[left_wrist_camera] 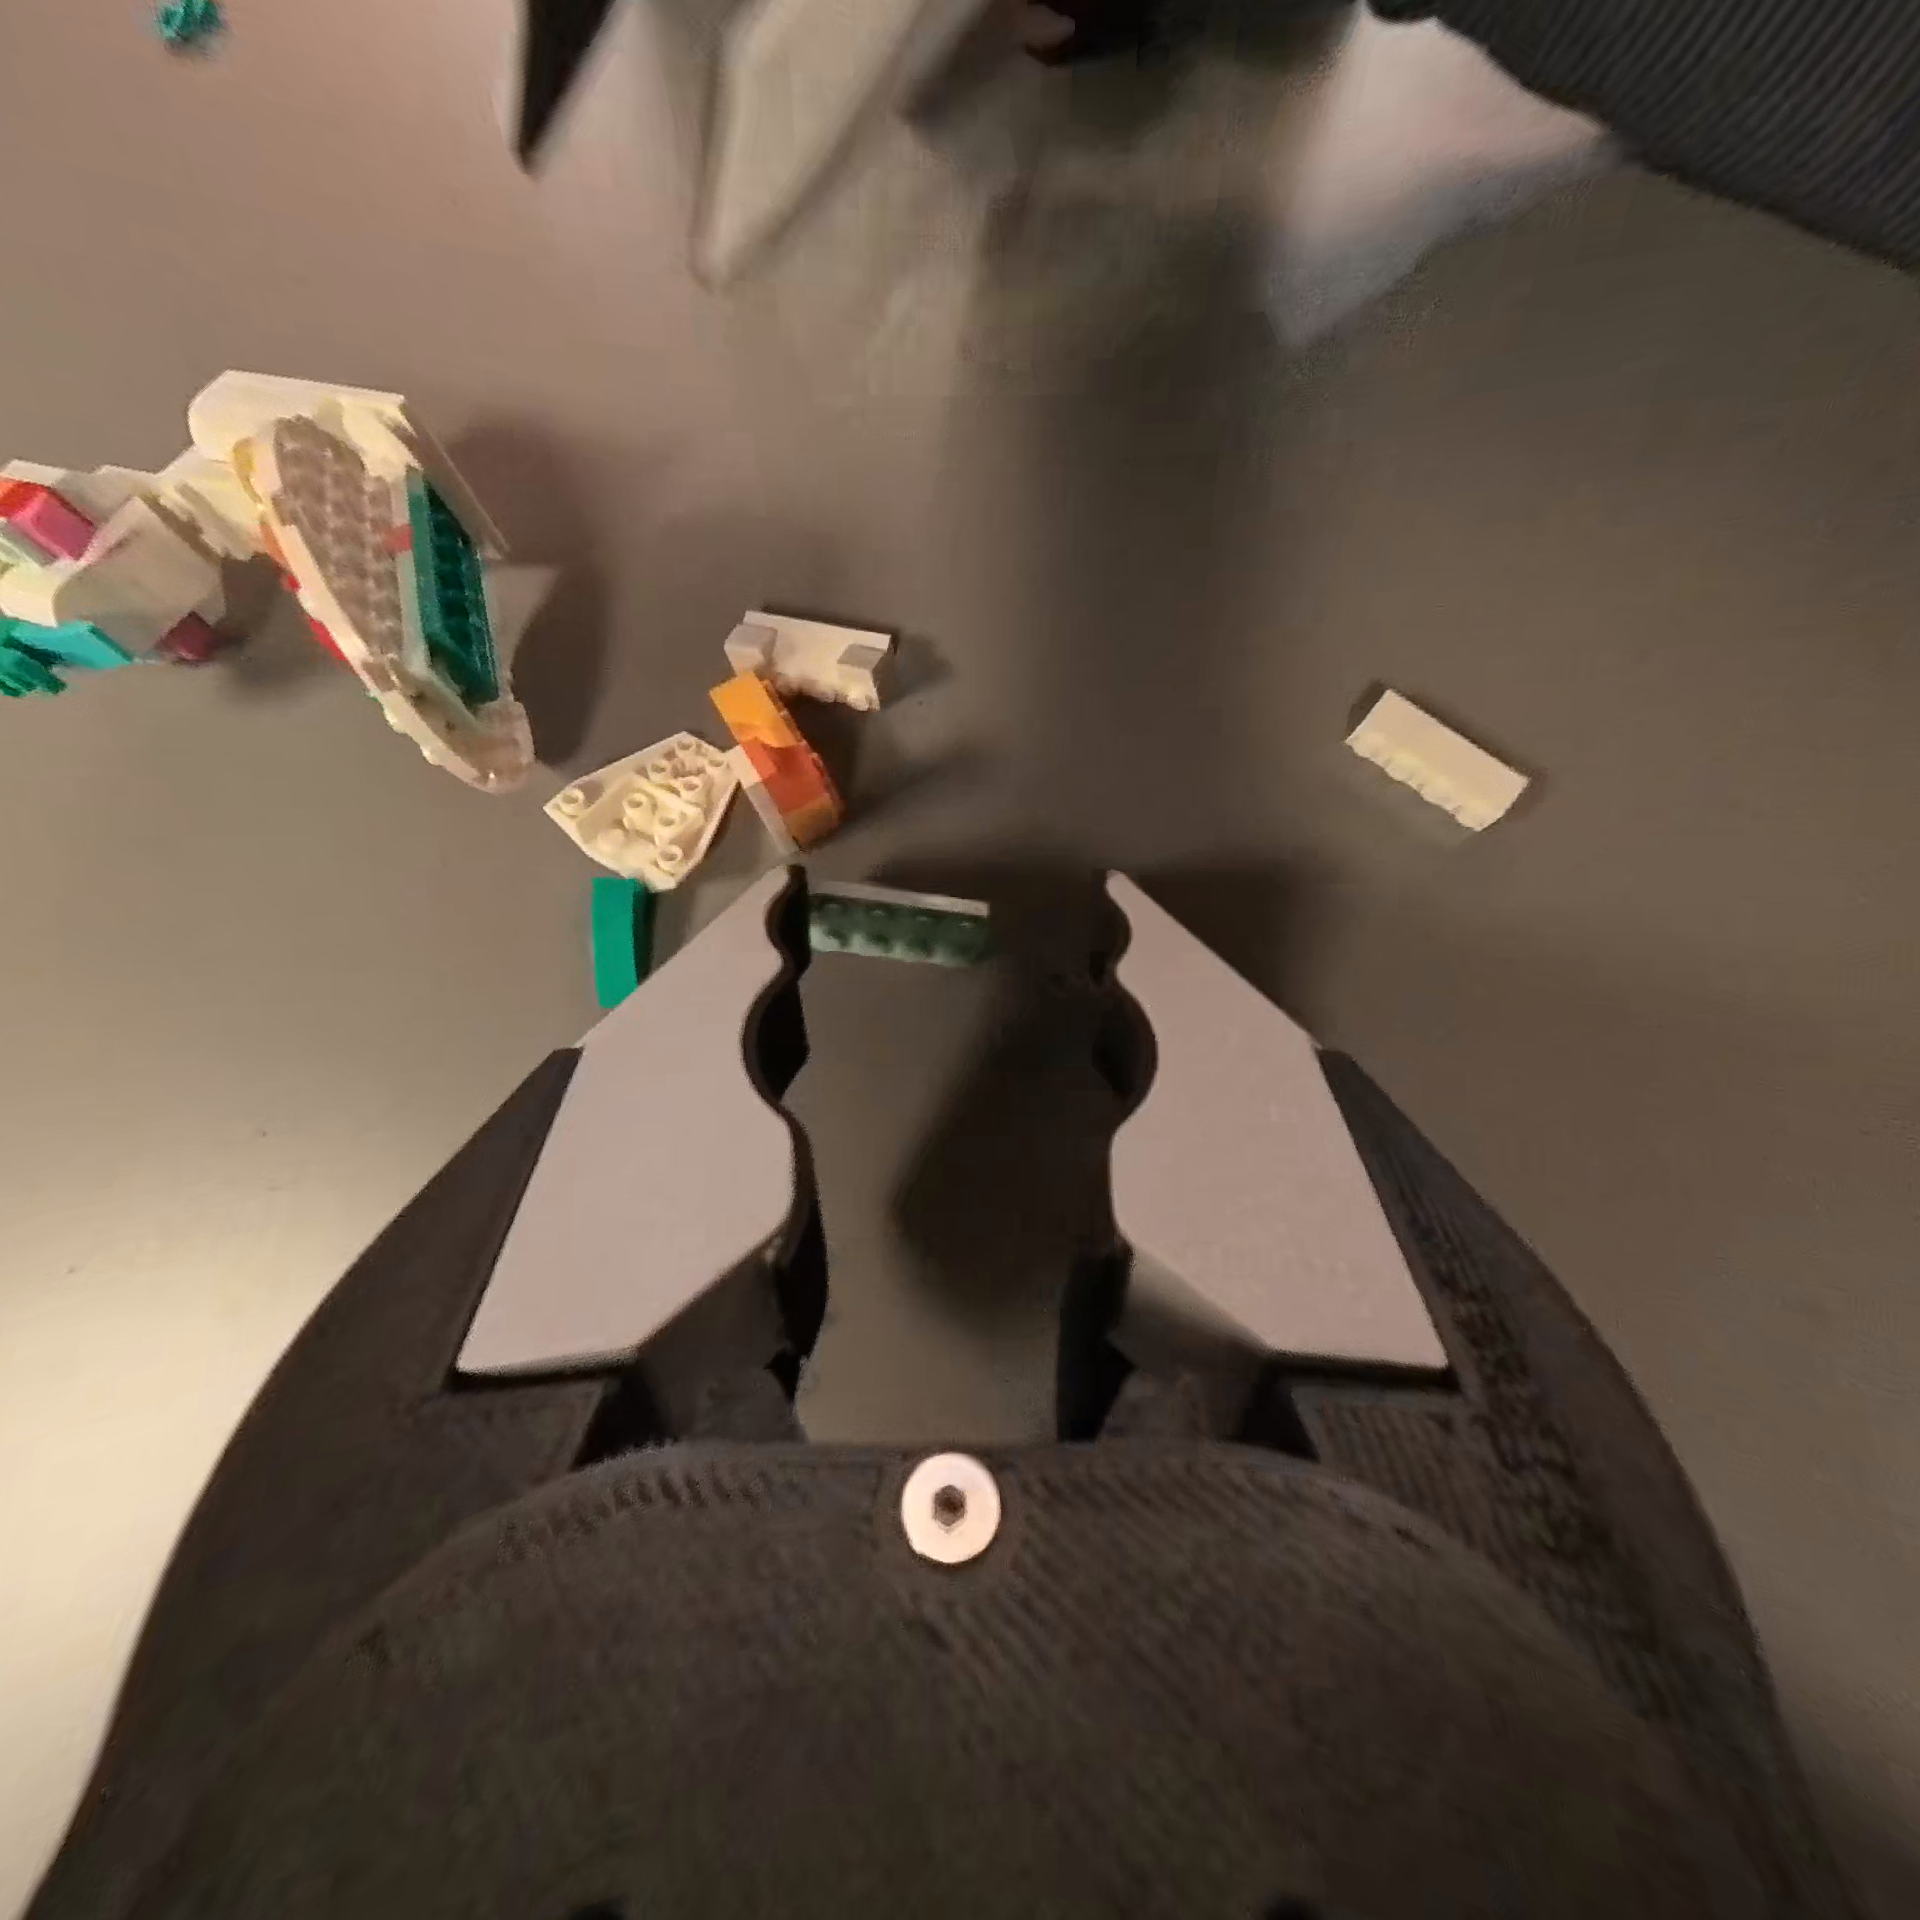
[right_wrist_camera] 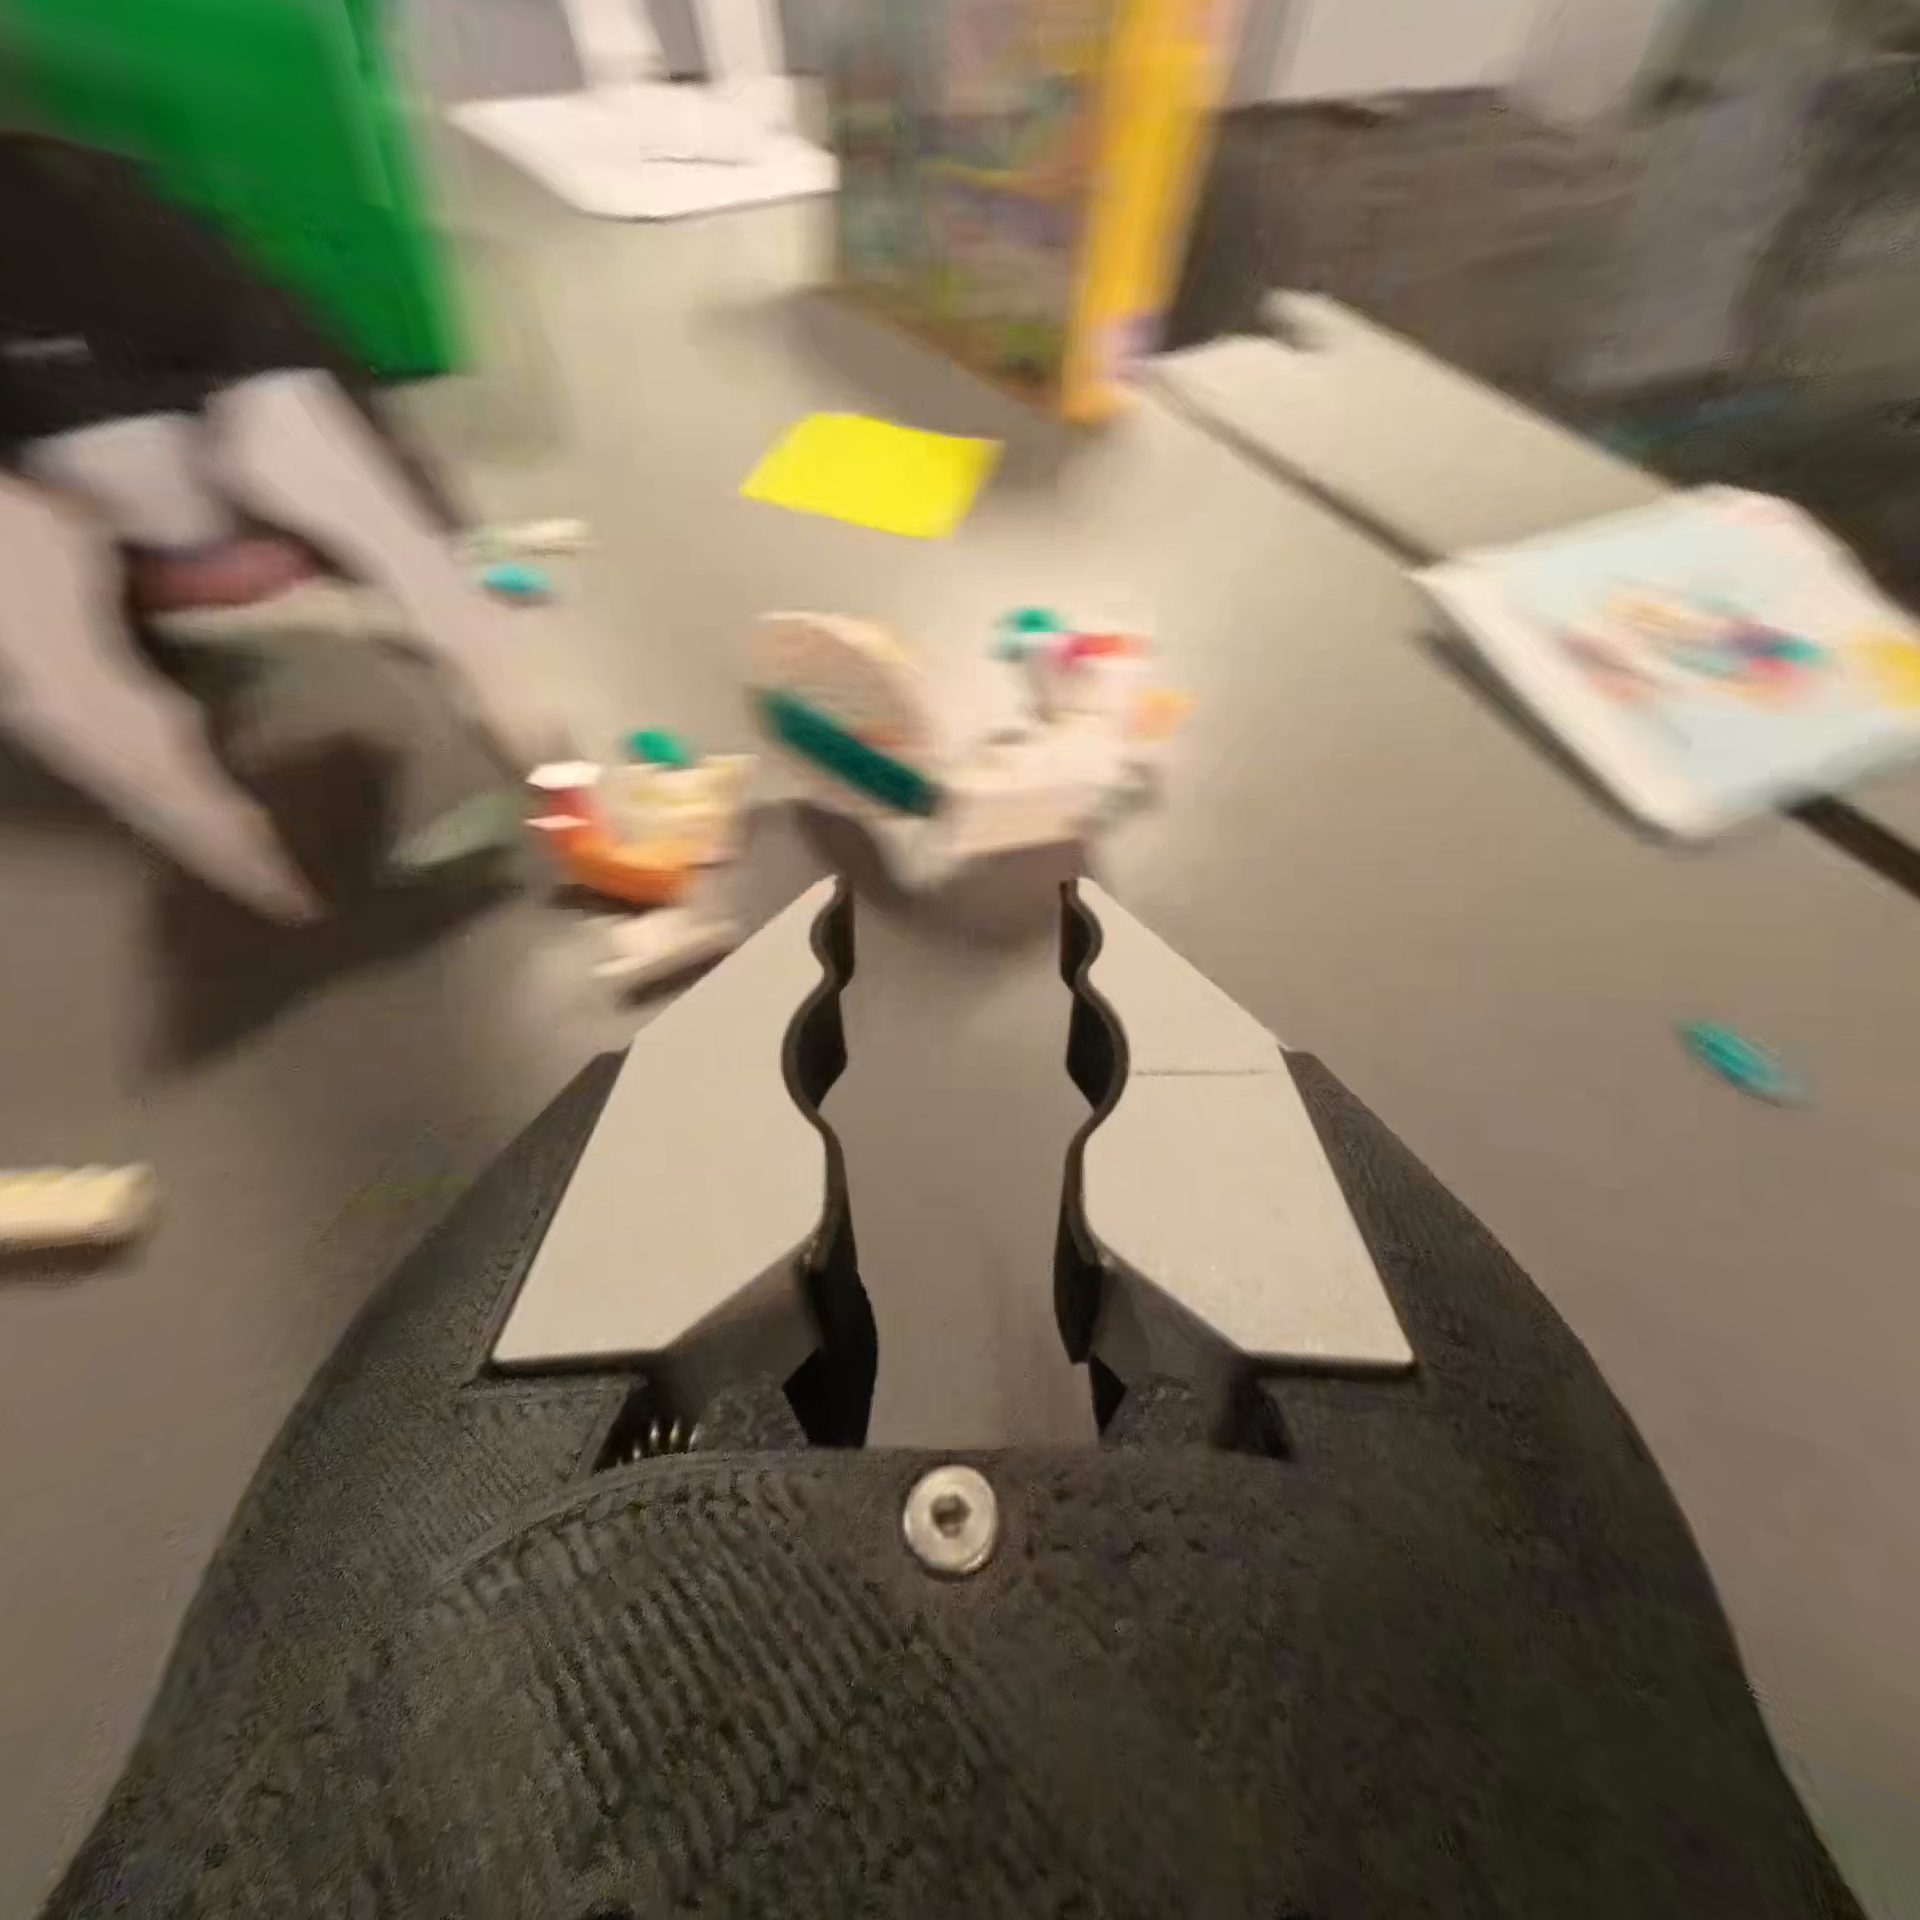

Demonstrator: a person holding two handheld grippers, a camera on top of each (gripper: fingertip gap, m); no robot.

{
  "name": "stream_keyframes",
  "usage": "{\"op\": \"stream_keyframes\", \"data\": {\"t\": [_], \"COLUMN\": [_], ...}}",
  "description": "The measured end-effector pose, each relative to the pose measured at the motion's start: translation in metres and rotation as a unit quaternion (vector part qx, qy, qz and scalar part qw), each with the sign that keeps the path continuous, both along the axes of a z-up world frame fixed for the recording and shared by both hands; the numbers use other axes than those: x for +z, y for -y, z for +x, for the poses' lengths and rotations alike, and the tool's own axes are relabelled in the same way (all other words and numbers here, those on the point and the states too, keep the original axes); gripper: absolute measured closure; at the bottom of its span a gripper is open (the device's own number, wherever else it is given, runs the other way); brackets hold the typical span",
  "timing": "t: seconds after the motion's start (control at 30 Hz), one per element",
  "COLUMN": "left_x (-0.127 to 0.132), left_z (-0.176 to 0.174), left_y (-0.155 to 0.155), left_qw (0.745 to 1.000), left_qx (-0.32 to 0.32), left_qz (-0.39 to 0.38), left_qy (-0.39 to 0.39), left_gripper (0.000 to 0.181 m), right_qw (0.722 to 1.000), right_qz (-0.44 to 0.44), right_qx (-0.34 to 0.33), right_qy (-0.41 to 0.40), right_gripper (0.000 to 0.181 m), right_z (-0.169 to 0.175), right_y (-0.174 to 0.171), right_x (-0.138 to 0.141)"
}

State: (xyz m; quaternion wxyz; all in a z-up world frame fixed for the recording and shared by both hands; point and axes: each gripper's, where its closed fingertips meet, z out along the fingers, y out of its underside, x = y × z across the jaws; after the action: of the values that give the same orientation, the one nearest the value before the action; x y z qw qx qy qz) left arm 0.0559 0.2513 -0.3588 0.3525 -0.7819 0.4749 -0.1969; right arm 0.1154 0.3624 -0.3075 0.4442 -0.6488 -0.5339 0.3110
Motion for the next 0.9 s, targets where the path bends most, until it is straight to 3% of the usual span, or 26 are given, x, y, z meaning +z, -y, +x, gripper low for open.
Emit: {"op": "stream_keyframes", "data": {"t": [0.07,0.13,0.2,0.3,0.43,0.63,0.73,0.9], "left_x": [0.009,0.021,0.031,0.047,0.060,0.071,0.076,0.079], "left_z": [0.004,0.006,0.005,0.003,-0.003,-0.004,-0.004,-0.007], "left_y": [0.000,-0.005,-0.010,-0.020,-0.029,-0.029,-0.028,-0.029], "left_qw": [0.999,0.998,0.995,0.988,0.978,0.970,0.966,0.961], "left_qx": [-0.003,0.003,0.014,0.038,0.065,0.074,0.072,0.080], "left_qz": [0.008,0.031,0.058,0.104,0.144,0.141,0.136,0.117], "left_qy": [0.031,0.058,0.080,0.108,0.135,0.183,0.208,0.239], "left_gripper": [0.124,0.122,0.122,0.123,0.127,0.130,0.130,0.130], "right_qw": [0.986,0.948,0.911,0.880,0.855,0.792,0.782,0.779], "right_qz": [0.008,-0.015,-0.078,-0.166,-0.132,-0.144,-0.148,-0.121], "right_qx": [-0.164,-0.318,-0.403,-0.436,-0.486,-0.592,-0.605,-0.612], "right_qy": [0.004,0.007,0.034,0.088,0.124,0.031,0.017,0.064], "right_gripper": [0.144,0.151,0.151,0.147,0.149,0.142,0.145,0.163], "right_z": [0.046,0.104,0.144,0.155,0.153,0.179,0.183,0.187], "right_y": [-0.052,-0.096,-0.124,-0.147,-0.166,-0.183,-0.194,-0.210], "right_x": [0.012,0.023,0.018,-0.008,-0.039,-0.058,-0.057,-0.059]}}
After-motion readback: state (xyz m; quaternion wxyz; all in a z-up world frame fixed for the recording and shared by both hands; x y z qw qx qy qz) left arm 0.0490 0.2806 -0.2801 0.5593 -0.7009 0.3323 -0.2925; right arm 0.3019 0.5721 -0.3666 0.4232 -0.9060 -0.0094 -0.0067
